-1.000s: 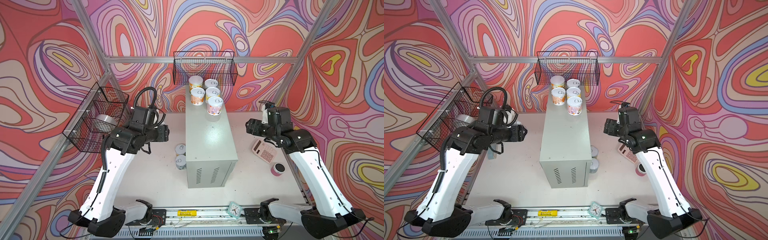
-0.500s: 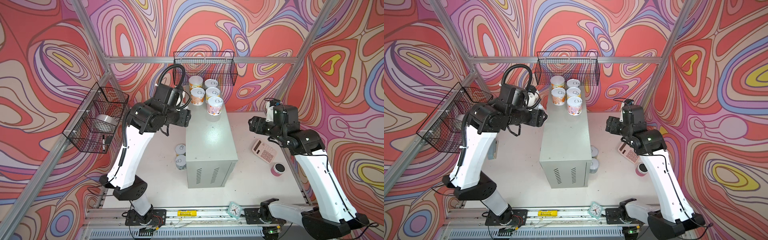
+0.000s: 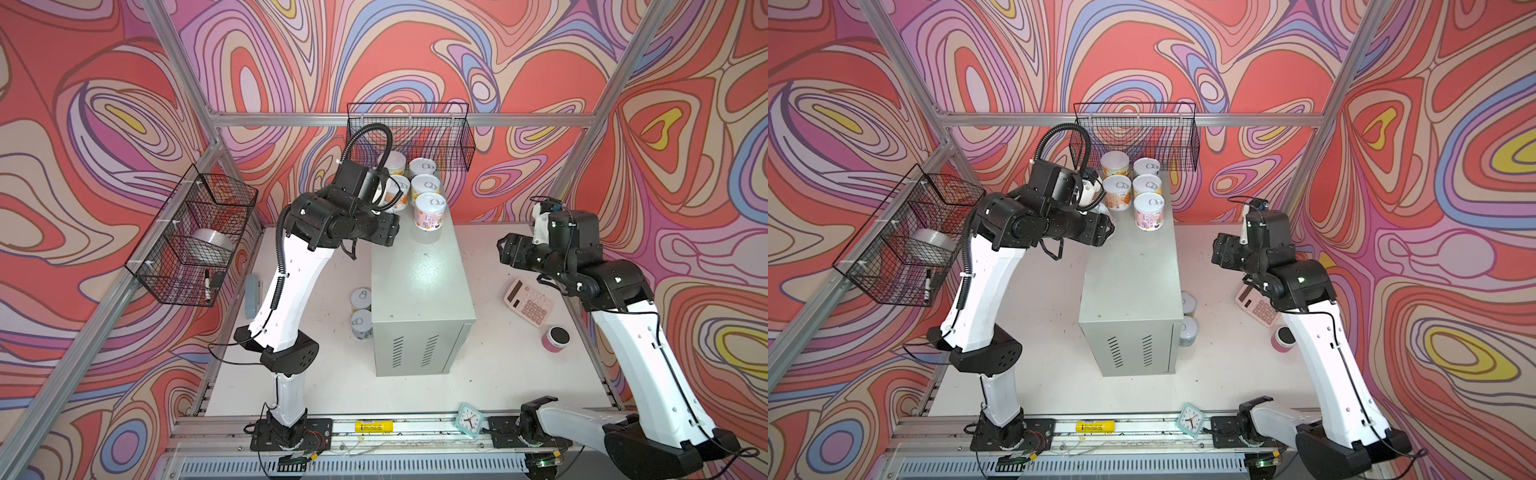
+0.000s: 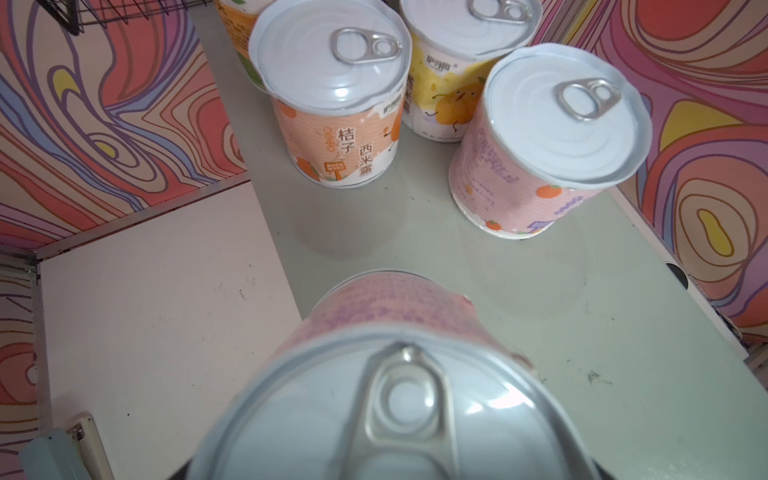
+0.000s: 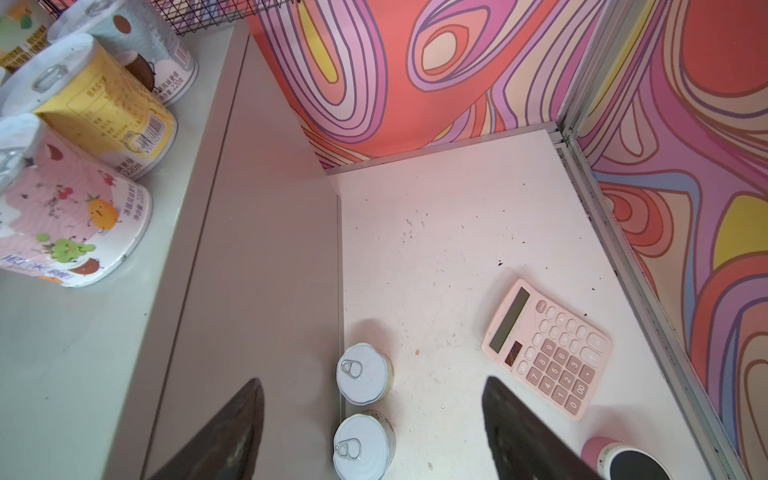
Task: Place and organize the canned foods onto the counter
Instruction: 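Lift the pink can with the left gripper and carry it over the cabinet top, then lower the pink can beside the other cans with the left gripper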
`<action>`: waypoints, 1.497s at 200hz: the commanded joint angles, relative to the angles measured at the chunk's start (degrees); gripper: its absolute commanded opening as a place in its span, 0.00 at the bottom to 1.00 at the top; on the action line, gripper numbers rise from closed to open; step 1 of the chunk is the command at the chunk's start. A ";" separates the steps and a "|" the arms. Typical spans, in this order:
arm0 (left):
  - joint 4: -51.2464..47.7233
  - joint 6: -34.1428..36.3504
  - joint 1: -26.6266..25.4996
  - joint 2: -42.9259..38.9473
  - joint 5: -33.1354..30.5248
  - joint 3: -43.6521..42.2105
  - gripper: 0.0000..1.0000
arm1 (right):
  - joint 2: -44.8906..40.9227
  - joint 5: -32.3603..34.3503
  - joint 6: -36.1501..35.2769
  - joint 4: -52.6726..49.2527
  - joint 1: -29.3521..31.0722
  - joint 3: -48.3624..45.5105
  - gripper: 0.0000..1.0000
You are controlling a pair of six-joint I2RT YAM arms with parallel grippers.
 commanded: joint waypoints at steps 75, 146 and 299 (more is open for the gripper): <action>6.98 -0.67 -1.00 2.47 1.54 -0.88 0.62 | 0.33 -2.38 0.57 0.90 -0.17 0.57 0.85; 9.94 0.97 -1.03 1.06 4.53 -1.30 1.00 | -0.26 -3.07 0.89 0.99 -0.20 0.96 0.85; 28.42 -0.81 -0.12 -22.98 4.93 -40.95 0.76 | 1.12 -4.66 -0.30 1.22 -0.15 5.90 0.83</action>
